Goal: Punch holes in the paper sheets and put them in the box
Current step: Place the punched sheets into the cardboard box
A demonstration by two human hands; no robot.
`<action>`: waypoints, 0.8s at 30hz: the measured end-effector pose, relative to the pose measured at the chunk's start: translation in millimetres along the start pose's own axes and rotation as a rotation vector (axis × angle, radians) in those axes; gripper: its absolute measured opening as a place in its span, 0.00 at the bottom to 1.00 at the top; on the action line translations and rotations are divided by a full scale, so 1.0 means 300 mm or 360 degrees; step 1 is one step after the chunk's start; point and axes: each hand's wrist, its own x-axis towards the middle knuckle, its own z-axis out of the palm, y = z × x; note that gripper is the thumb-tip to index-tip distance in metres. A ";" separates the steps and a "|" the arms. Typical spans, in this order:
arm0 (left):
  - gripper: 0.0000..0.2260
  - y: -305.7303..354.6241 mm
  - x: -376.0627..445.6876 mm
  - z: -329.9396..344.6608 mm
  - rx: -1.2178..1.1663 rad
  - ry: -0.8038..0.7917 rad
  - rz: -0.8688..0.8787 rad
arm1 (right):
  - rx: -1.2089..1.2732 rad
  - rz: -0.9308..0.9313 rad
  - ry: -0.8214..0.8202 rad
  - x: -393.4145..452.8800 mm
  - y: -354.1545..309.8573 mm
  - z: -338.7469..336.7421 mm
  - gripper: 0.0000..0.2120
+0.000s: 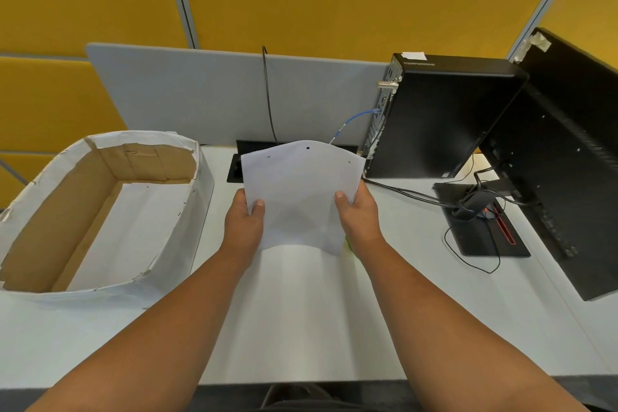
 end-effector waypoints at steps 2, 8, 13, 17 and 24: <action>0.10 0.000 0.001 0.002 0.0017 -0.0008 -0.0009 | -0.0014 0.0019 -0.0005 0.004 0.004 0.002 0.16; 0.11 -0.011 0.005 0.002 0.0053 -0.0009 -0.0035 | 0.0003 0.0056 -0.0025 0.004 0.008 0.002 0.14; 0.11 -0.007 0.002 0.004 0.0037 0.0006 -0.0033 | 0.0018 0.0047 -0.0041 0.000 0.009 -0.002 0.13; 0.11 0.008 -0.002 0.008 -0.0004 0.0020 -0.0021 | 0.0119 0.0024 0.0005 0.002 -0.001 0.000 0.15; 0.10 -0.002 -0.005 0.008 -0.0026 -0.0016 -0.0049 | 0.0135 0.0021 -0.0029 0.001 0.007 -0.003 0.17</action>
